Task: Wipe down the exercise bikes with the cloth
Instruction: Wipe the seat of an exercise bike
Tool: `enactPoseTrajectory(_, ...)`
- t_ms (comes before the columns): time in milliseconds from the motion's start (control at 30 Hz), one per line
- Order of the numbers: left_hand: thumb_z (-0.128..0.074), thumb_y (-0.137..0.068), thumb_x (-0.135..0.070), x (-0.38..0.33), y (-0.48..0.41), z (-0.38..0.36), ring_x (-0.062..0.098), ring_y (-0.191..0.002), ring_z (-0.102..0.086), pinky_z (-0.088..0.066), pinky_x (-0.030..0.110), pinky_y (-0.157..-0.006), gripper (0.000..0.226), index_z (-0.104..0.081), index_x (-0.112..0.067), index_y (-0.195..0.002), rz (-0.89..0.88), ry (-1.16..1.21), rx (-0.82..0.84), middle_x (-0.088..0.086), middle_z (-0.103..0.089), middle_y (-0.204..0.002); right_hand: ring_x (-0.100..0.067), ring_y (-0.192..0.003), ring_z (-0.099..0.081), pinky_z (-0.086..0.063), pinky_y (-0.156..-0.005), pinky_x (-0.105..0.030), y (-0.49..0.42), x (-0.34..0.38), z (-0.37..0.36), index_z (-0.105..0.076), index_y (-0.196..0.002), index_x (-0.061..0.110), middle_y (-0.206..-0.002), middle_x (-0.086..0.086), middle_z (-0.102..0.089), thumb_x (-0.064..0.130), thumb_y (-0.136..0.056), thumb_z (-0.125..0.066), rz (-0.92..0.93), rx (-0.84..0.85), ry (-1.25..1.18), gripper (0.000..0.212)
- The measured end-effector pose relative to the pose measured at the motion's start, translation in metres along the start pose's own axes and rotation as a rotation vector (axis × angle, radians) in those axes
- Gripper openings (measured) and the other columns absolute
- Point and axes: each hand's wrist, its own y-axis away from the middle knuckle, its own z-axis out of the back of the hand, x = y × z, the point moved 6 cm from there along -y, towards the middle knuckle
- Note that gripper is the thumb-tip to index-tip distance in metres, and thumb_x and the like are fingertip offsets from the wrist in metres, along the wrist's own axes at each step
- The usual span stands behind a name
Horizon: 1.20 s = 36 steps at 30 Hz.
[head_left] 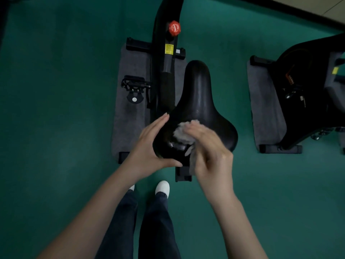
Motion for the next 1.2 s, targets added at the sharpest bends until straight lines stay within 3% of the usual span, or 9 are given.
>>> enactPoseTrajectory(67,-0.087,-0.049,-0.042,0.002,0.001,-0.001,-0.014,-0.135,-0.014,-0.011,-0.003,-0.103,0.112,-0.021,-0.046,-0.139,0.006,0.011,-0.003,-0.036,-0.017,-0.146,-0.019,-0.124,-0.053,-0.04,-0.107,-0.041,-0.006,-0.006,0.0,-0.066,-0.111,0.001,-0.119,-0.006,-0.065,-0.025,-0.075,-0.045,-0.031,-0.048,0.049,0.049)
enactPoseTrajectory(200,-0.091,-0.053,-0.031,0.004,0.004,-0.001,-0.009,-0.137,-0.017,-0.014,0.002,-0.107,0.114,-0.024,-0.035,-0.145,-0.015,0.042,-0.026,-0.03,-0.019,-0.148,-0.015,-0.127,-0.049,-0.037,-0.108,-0.036,0.013,0.012,-0.012,-0.067,-0.111,0.003,-0.122,-0.004,-0.063,-0.021,-0.075,-0.044,0.053,0.045,0.12,0.05)
enactPoseTrajectory(433,-0.09,-0.053,-0.037,0.017,0.013,-0.008,-0.012,-0.136,-0.015,-0.017,0.012,-0.107,0.118,-0.015,-0.047,-0.145,0.108,0.13,-0.094,-0.031,-0.018,-0.148,-0.022,-0.123,-0.054,-0.041,-0.106,-0.039,-0.05,0.004,-0.009,-0.067,-0.111,0.003,-0.117,-0.007,-0.066,-0.022,-0.069,-0.043,0.124,0.131,0.202,0.053)
enactPoseTrajectory(600,-0.089,-0.05,-0.043,0.025,0.022,-0.02,-0.007,-0.139,-0.014,-0.02,0.026,-0.115,0.124,-0.007,-0.049,-0.144,0.194,0.191,-0.131,-0.024,-0.016,-0.151,-0.016,-0.121,-0.054,-0.036,-0.108,-0.029,-0.034,0.012,-0.016,-0.068,-0.107,0.006,-0.114,-0.004,-0.067,-0.007,-0.079,-0.038,0.273,0.364,0.148,0.043)
enactPoseTrajectory(700,-0.087,-0.046,-0.053,0.027,0.023,-0.028,-0.006,-0.14,-0.014,-0.021,0.034,-0.118,0.125,-0.007,-0.053,-0.142,0.211,0.248,-0.187,-0.021,-0.016,-0.154,-0.012,-0.126,-0.051,-0.037,-0.107,-0.032,-0.023,0.011,-0.005,-0.067,-0.11,0.006,-0.119,-0.001,-0.065,-0.014,-0.08,-0.046,0.335,0.516,0.01,0.042)
enactPoseTrajectory(767,-0.087,-0.043,-0.056,0.031,0.026,-0.034,-0.005,-0.141,-0.015,-0.022,0.036,-0.118,0.126,-0.007,-0.058,-0.141,0.245,0.287,-0.229,-0.021,-0.017,-0.154,-0.013,-0.124,-0.052,-0.039,-0.107,-0.034,-0.041,0.005,-0.001,-0.067,-0.111,0.005,-0.119,-0.002,-0.065,-0.017,-0.079,-0.047,0.374,0.513,0.003,0.044)
enactPoseTrajectory(867,-0.087,-0.039,-0.061,0.035,0.03,-0.043,-0.002,-0.14,-0.018,-0.023,0.038,-0.118,0.129,-0.01,-0.055,-0.142,0.268,0.337,-0.325,-0.018,-0.021,-0.153,-0.016,-0.121,-0.055,-0.041,-0.105,-0.035,-0.075,0.002,-0.017,-0.067,-0.109,0.005,-0.116,-0.004,-0.066,-0.014,-0.078,-0.045,0.437,0.526,0.053,0.043)
enactPoseTrajectory(1033,-0.085,-0.043,-0.062,0.033,0.037,-0.056,0.0,-0.139,-0.025,-0.026,0.033,-0.117,0.121,-0.021,-0.041,-0.144,0.248,0.4,-0.464,-0.014,-0.03,-0.15,-0.018,-0.115,-0.057,-0.041,-0.102,-0.034,-0.057,0.013,-0.033,-0.069,-0.103,0.009,-0.11,-0.001,-0.067,-0.017,-0.071,-0.048,0.711,0.836,0.024,0.046)
enactPoseTrajectory(1200,-0.086,-0.043,-0.063,0.035,0.041,-0.064,0.004,-0.14,-0.027,-0.027,0.041,-0.116,0.119,-0.028,-0.04,-0.144,0.25,0.459,-0.525,-0.011,-0.032,-0.151,-0.018,-0.124,-0.053,-0.041,-0.104,-0.039,-0.041,0.004,-0.008,-0.07,-0.102,0.003,-0.113,-0.005,-0.067,-0.016,-0.08,-0.048,0.861,0.984,-0.092,0.038)
